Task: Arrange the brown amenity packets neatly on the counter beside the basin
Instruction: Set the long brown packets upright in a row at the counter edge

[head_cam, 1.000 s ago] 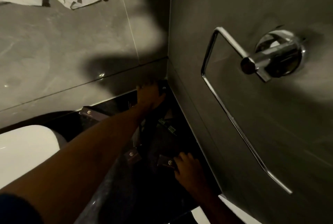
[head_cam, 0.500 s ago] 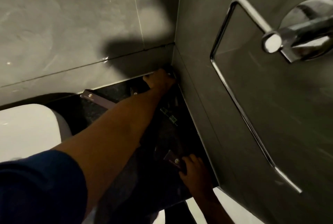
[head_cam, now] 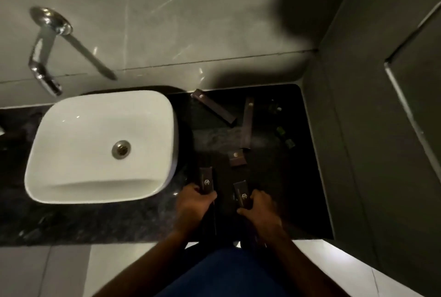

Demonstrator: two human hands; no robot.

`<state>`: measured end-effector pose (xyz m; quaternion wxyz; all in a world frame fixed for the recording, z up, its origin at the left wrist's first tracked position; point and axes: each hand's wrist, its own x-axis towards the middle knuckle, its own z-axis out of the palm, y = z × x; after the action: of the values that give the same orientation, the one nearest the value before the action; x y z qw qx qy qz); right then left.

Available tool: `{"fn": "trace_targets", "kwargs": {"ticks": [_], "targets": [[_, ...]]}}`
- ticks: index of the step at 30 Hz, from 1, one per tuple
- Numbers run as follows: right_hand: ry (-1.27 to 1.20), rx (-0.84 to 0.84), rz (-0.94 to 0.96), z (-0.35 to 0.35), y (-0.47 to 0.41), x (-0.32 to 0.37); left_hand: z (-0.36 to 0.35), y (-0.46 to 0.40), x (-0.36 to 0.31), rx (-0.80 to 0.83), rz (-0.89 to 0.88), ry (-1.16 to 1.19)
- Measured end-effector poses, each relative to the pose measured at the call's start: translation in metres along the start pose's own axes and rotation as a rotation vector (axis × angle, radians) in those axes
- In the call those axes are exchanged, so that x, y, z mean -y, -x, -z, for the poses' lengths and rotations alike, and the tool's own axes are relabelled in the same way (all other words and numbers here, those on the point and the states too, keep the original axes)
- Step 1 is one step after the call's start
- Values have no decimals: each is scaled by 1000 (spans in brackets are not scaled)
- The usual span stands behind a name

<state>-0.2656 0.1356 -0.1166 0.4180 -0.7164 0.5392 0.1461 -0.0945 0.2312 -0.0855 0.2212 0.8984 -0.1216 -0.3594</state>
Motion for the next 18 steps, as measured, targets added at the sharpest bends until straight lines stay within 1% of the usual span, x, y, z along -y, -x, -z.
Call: {"fn": "trace_targets", "kwargs": {"ticks": [2,5,7,11,15,18], "targets": [[17,2,39,-15,2,12,4,3,19,-24,-20,16],[-2,-47,65,-30,6,29,4,1,29,-61,-6,10],[-26,-84,71,-36,7,37,0,-2,32,-51,2,12],[-96,-129,32,-40,7,45,-9,-3,33,-1,-13,2],[-99,-199,22,-38,0,46,-13,3,31,-21,-31,28],[-95,-203,6,-38,-3,47,-14,6,28,-36,-41,48]]}}
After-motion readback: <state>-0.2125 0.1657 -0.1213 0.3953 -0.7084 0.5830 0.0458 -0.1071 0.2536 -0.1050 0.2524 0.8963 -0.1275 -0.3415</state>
